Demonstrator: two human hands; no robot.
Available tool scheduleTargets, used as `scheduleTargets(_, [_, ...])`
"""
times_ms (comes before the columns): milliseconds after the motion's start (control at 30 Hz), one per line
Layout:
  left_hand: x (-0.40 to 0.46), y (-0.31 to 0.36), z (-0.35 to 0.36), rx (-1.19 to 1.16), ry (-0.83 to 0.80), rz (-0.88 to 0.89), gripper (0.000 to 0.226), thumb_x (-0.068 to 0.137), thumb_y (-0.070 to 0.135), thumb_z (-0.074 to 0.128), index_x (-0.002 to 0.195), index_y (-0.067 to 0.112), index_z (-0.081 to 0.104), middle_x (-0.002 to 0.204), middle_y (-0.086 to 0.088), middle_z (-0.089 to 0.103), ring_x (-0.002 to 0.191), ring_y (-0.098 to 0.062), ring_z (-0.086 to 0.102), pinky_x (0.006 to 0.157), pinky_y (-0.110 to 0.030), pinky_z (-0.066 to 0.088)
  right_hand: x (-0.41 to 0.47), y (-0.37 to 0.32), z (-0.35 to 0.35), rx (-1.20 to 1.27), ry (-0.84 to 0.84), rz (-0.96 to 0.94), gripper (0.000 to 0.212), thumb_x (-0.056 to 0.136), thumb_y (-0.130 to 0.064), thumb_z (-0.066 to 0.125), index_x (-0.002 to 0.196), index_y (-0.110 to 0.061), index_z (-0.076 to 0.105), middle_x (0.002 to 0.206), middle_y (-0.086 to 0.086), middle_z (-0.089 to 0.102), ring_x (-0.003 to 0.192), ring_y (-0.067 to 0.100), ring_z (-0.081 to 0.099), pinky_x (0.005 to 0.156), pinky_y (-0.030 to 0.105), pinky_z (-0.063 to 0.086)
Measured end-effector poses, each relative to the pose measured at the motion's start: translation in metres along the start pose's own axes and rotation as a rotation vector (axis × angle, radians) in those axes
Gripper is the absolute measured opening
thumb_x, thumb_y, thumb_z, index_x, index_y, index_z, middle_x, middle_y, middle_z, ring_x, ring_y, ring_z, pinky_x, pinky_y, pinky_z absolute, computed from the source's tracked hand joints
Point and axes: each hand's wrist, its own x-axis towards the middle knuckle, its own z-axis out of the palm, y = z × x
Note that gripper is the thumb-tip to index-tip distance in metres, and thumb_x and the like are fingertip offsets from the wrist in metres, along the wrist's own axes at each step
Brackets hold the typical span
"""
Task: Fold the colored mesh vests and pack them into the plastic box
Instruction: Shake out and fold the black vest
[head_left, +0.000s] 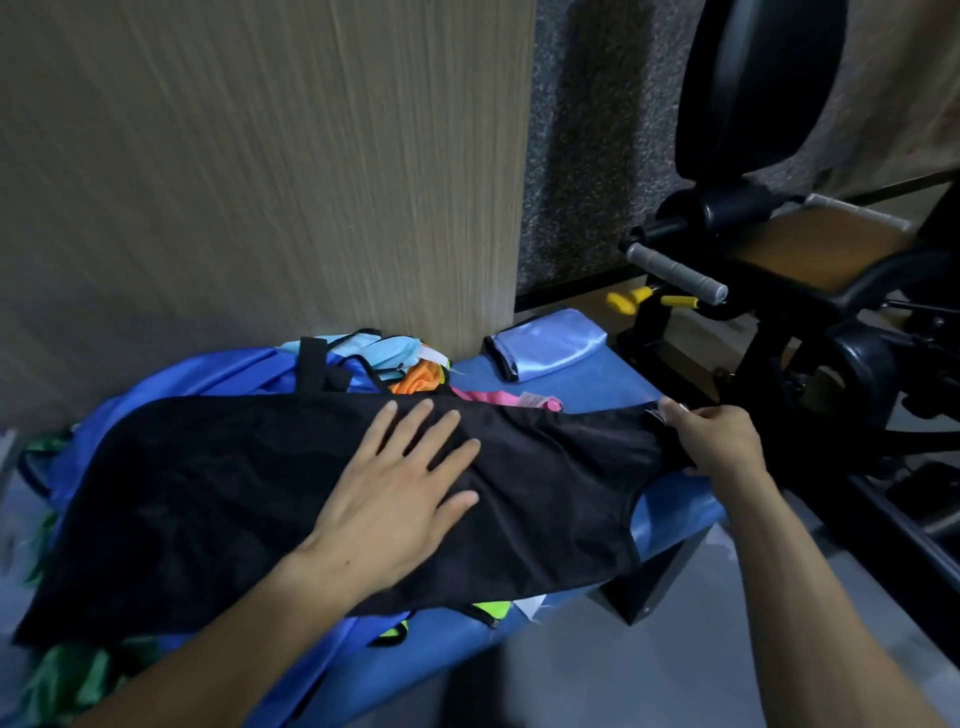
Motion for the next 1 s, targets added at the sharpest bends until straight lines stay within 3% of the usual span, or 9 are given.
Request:
scheduleTargets(133, [-0.006,-0.019,0.012,0.027,-0.078,0.04,0.064,0.102,0.061,0.026,0.155,0.028,0.041,0.163,-0.005,0.036,0.153,-0.031,0.026,0.123,-0.053,0.015,-0.005,-0.002,0.01,-0.04,0.021,-0.039,0.032,0.084,-0.041,0.078,0.079,-0.01,0.073,0.079,0.011,0.068,0.082,0.034,0.066,0.081,0.052,0.059])
scheduleTargets(300, [-0.007,-0.018,0.016,0.025,-0.093,0.057,0.069,0.102,0.069,0.019,0.158,0.031,0.032,0.166,-0.003,0.029,0.156,-0.036,0.014,0.123,-0.055,0.006,-0.014,-0.01,0.007,0.139,0.09,-0.085,0.015,0.085,-0.027,0.076,0.089,-0.012,0.075,0.079,0.005,0.068,0.079,0.023,0.061,0.072,0.037,0.047])
scheduleTargets(433, [-0.009,-0.016,0.005,-0.03,-0.057,0.06,0.069,0.102,0.069,0.017,0.16,0.034,0.025,0.169,0.0,0.019,0.158,-0.03,0.002,0.124,-0.054,-0.002,-0.034,-0.035,-0.005,0.333,0.068,-0.119,0.009,0.082,-0.019,0.075,0.085,-0.011,0.074,0.08,0.008,0.066,0.078,0.024,0.062,0.071,0.037,0.047])
scheduleTargets(533, [-0.029,-0.025,-0.012,-0.057,0.072,0.014,0.061,0.104,0.062,0.027,0.156,0.033,0.037,0.165,0.001,0.03,0.156,-0.027,0.015,0.125,-0.052,0.008,-0.064,-0.066,-0.01,0.395,-0.033,-0.204,0.007,0.089,-0.021,0.072,0.088,-0.015,0.074,0.088,0.01,0.071,0.08,0.025,0.067,0.072,0.034,0.05])
scheduleTargets(667, [-0.069,-0.054,-0.016,-0.104,0.217,-0.172,0.052,0.102,0.052,0.038,0.143,0.028,0.057,0.152,0.0,0.051,0.148,-0.03,0.037,0.121,-0.053,0.026,-0.109,-0.109,0.007,0.387,-0.118,-0.36,0.013,0.08,-0.025,0.073,0.083,-0.012,0.074,0.076,0.007,0.07,0.074,0.024,0.064,0.072,0.037,0.049])
scheduleTargets(767, [-0.096,-0.074,-0.005,-0.14,0.119,-0.23,0.056,0.101,0.056,0.034,0.148,0.032,0.051,0.159,0.001,0.042,0.152,-0.031,0.029,0.121,-0.057,0.027,-0.146,-0.133,0.034,0.315,-0.112,-0.513,0.012,0.084,-0.026,0.069,0.08,-0.015,0.072,0.071,0.007,0.07,0.068,0.015,0.06,0.068,0.034,0.046])
scheduleTargets(867, [-0.112,-0.094,-0.003,-0.287,0.22,-0.278,0.053,0.102,0.054,0.038,0.145,0.029,0.054,0.156,0.005,0.045,0.151,-0.025,0.03,0.123,-0.05,0.026,-0.188,-0.156,0.067,0.201,-0.123,-0.674,0.012,0.087,-0.022,0.065,0.078,-0.016,0.066,0.062,-0.008,0.063,0.059,0.004,0.054,0.06,0.028,0.041])
scheduleTargets(933, [-0.118,-0.105,-0.005,-0.45,0.366,-0.339,0.042,0.102,0.044,0.048,0.136,0.026,0.063,0.143,0.009,0.055,0.142,-0.018,0.042,0.118,-0.04,0.035,-0.214,-0.171,0.093,0.069,-0.127,-0.775,0.011,0.088,-0.02,0.064,0.078,-0.015,0.065,0.063,-0.01,0.065,0.066,0.01,0.059,0.06,0.03,0.041])
scheduleTargets(1000, [-0.125,-0.112,-0.007,-0.623,0.499,-0.419,0.027,0.1,0.03,0.059,0.125,0.024,0.07,0.128,0.015,0.061,0.125,-0.01,0.052,0.108,-0.03,0.043,-0.237,-0.189,0.124,-0.061,-0.118,-0.869,0.01,0.089,-0.018,0.062,0.089,-0.013,0.07,0.079,0.001,0.073,0.085,0.03,0.065,0.07,0.036,0.044])
